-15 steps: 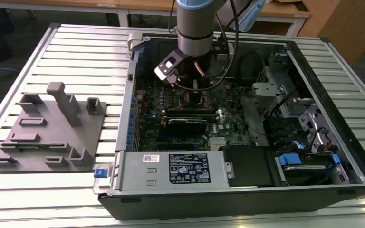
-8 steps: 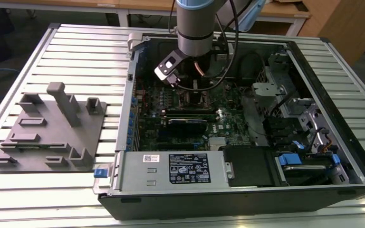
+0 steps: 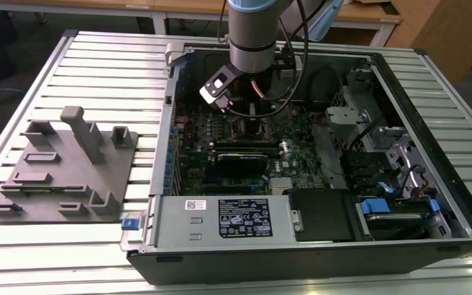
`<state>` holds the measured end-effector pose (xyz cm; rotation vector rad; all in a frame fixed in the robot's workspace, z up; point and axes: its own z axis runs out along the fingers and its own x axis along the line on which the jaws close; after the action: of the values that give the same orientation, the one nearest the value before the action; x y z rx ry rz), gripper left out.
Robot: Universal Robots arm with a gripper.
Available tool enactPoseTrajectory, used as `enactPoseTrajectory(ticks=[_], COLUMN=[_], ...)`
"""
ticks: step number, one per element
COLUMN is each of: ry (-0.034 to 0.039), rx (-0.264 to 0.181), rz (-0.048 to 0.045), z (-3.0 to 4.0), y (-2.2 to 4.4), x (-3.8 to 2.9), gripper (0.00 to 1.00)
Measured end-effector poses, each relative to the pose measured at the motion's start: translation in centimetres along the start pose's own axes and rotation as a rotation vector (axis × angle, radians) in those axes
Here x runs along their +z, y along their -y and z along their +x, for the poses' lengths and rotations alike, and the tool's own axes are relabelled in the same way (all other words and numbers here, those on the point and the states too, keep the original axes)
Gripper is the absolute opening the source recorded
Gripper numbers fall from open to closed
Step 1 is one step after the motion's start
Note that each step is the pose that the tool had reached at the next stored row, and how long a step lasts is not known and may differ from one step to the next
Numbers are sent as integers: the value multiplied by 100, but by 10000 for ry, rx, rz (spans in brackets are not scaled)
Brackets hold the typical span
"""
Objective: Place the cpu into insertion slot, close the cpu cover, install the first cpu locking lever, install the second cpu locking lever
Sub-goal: 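Place the cpu into insertion slot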
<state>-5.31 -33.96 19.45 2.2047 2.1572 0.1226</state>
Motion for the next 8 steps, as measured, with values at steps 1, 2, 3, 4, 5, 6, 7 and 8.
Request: enactPoseTrajectory(ticks=[1,2,3,4,5,6,7,8], ry=[1,0,-1,-2,-1,-2,-4,-3], rx=[0,2,1,0,0,1,0,-1], rz=[1,0,0,-1,-1,-2,-3,-2], z=[0,2,6,10,13,15,17,19], y=[2,6,10,14,18,19,19,19], x=[0,1,1,1,1,2,4,5], gripper=[54,54,54,54,54,54,54,54])
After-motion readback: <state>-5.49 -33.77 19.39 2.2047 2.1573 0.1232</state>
